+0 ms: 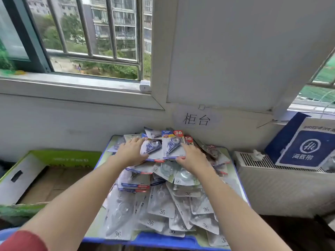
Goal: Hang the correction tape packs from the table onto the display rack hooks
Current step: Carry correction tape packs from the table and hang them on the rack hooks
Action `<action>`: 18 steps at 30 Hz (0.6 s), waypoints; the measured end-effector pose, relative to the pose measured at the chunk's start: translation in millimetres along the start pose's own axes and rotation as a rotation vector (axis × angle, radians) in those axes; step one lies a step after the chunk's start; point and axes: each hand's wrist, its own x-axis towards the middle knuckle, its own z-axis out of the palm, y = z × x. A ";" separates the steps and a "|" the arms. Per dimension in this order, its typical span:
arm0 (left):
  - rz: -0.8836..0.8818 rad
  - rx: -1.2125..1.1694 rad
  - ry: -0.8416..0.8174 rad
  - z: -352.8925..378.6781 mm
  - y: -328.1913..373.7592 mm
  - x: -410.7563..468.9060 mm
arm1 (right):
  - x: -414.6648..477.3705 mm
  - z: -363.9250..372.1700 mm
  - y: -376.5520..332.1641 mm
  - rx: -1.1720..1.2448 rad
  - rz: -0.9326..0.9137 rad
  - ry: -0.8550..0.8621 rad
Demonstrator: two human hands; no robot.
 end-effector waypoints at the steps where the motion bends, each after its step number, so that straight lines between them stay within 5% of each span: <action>1: 0.013 -0.007 -0.004 -0.1 -2.8 11.0 | 9.0 1.8 -3.7 0.010 0.015 0.009; 18: -0.017 -0.167 -0.050 16.5 -11.8 115.0 | 89.0 17.1 -17.7 0.000 0.190 -0.061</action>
